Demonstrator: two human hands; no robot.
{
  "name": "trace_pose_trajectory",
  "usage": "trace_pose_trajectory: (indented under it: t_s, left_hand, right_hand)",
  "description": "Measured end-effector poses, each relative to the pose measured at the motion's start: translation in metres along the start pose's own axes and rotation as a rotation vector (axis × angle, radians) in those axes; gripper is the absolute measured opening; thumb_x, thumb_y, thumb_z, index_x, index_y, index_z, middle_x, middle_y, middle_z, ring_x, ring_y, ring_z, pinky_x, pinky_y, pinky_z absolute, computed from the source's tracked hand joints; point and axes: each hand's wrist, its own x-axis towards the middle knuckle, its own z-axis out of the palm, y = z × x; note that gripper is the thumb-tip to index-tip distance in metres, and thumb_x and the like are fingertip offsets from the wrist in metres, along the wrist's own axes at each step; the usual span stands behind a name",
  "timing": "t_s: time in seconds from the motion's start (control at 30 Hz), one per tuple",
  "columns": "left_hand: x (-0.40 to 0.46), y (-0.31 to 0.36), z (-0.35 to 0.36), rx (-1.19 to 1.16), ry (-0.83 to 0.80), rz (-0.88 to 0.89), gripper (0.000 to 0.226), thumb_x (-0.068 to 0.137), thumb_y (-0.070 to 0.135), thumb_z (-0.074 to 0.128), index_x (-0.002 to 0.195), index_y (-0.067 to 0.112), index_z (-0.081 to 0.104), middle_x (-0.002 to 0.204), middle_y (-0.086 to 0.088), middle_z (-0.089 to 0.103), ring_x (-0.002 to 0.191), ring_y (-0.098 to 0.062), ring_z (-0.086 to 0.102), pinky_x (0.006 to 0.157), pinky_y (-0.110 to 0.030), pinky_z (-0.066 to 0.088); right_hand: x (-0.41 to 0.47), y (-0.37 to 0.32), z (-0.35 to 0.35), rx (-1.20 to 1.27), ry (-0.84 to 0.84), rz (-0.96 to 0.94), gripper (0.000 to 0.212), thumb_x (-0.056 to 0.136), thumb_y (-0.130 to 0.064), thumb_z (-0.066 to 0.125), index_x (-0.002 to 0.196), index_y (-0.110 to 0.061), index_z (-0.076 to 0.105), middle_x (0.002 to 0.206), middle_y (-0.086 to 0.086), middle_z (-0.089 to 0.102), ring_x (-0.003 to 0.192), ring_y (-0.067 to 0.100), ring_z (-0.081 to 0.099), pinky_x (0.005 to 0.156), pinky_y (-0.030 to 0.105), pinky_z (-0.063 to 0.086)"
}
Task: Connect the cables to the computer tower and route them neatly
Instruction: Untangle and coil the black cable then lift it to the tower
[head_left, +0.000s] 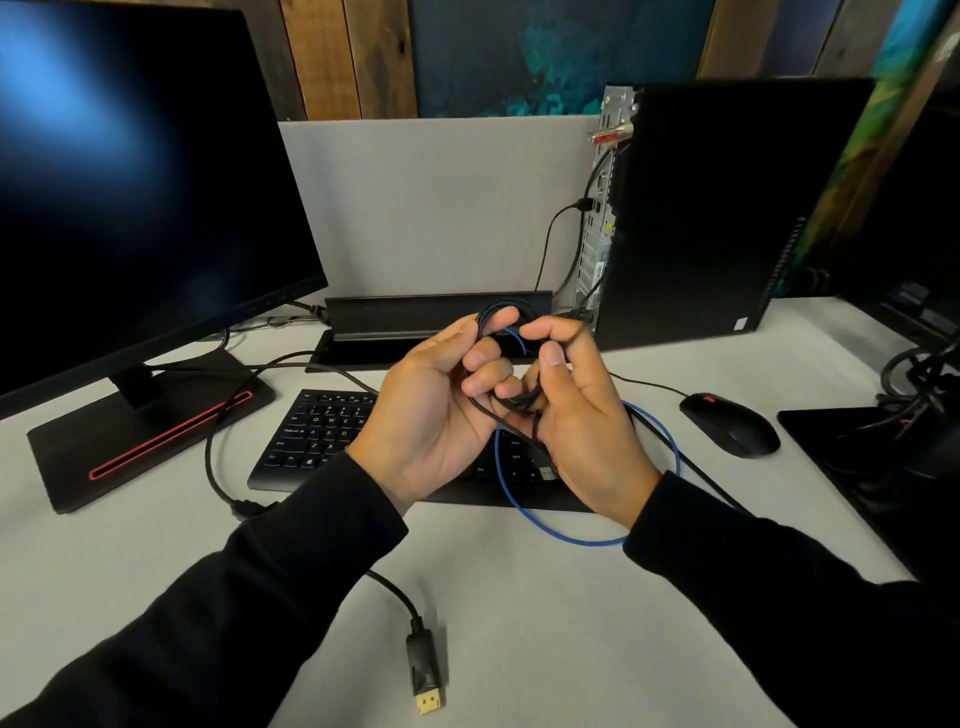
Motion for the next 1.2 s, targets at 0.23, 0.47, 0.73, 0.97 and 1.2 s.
trace_pose_trajectory:
  t_s: [0.23, 0.47, 0.73, 0.97, 1.2]
  left_hand:
    - [0.018, 0.054, -0.029, -0.114, 0.228, 0.315, 0.032, 0.111, 0.019, 0.029, 0.118, 0.003, 0.056, 0.065, 0.006, 0.037, 0.050, -0.007, 0.031, 0.056, -0.022, 0.040]
    - [0.024, 0.057, -0.054, 0.016, 0.316, 0.380, 0.034, 0.111, 0.019, 0.029, 0.120, 0.004, 0.057, 0.065, 0.005, 0.038, 0.052, -0.008, 0.032, 0.056, -0.022, 0.040]
    - [0.026, 0.085, -0.062, 0.002, 0.350, 0.508, 0.031, 0.108, 0.015, 0.030, 0.110, 0.006, 0.060, 0.067, 0.007, 0.038, 0.054, -0.008, 0.030, 0.059, -0.023, 0.038]
    - [0.027, 0.077, -0.060, 0.044, 0.349, 0.512, 0.028, 0.107, 0.013, 0.035, 0.116, 0.004, 0.060, 0.066, 0.006, 0.038, 0.053, -0.008, 0.030, 0.057, -0.023, 0.039]
    - [0.027, 0.080, -0.062, -0.002, 0.296, 0.539, 0.031, 0.109, 0.017, 0.034, 0.116, 0.005, 0.061, 0.066, 0.006, 0.037, 0.054, -0.008, 0.029, 0.057, -0.023, 0.040]
  right_hand:
    - [-0.007, 0.018, -0.024, -0.970, -0.041, -0.269, 0.039, 0.108, -0.037, 0.039, 0.142, -0.025, 0.053, 0.113, -0.001, 0.065, 0.099, 0.011, 0.061, 0.090, 0.034, 0.054]
    - [0.001, 0.014, -0.032, -0.799, -0.128, -0.149, 0.018, 0.106, -0.018, 0.051, 0.113, -0.017, 0.067, 0.096, -0.009, 0.071, 0.096, 0.008, 0.065, 0.087, 0.026, 0.051]
    - [0.019, 0.015, -0.080, -1.184, 0.123, -0.125, 0.023, 0.107, -0.017, 0.049, 0.109, -0.018, 0.072, 0.103, -0.006, 0.071, 0.102, 0.010, 0.061, 0.091, 0.023, 0.044]
    - [0.018, 0.023, -0.090, -1.248, -0.145, 0.220, 0.020, 0.103, -0.011, 0.055, 0.086, -0.012, 0.064, 0.077, -0.001, 0.065, 0.072, 0.010, 0.059, 0.063, 0.015, 0.042]
    - [0.020, 0.022, -0.101, -0.651, 0.082, 0.259, 0.008, 0.095, -0.023, 0.072, 0.090, -0.025, 0.078, 0.093, 0.003, 0.077, 0.094, 0.023, 0.072, 0.095, 0.045, 0.058]
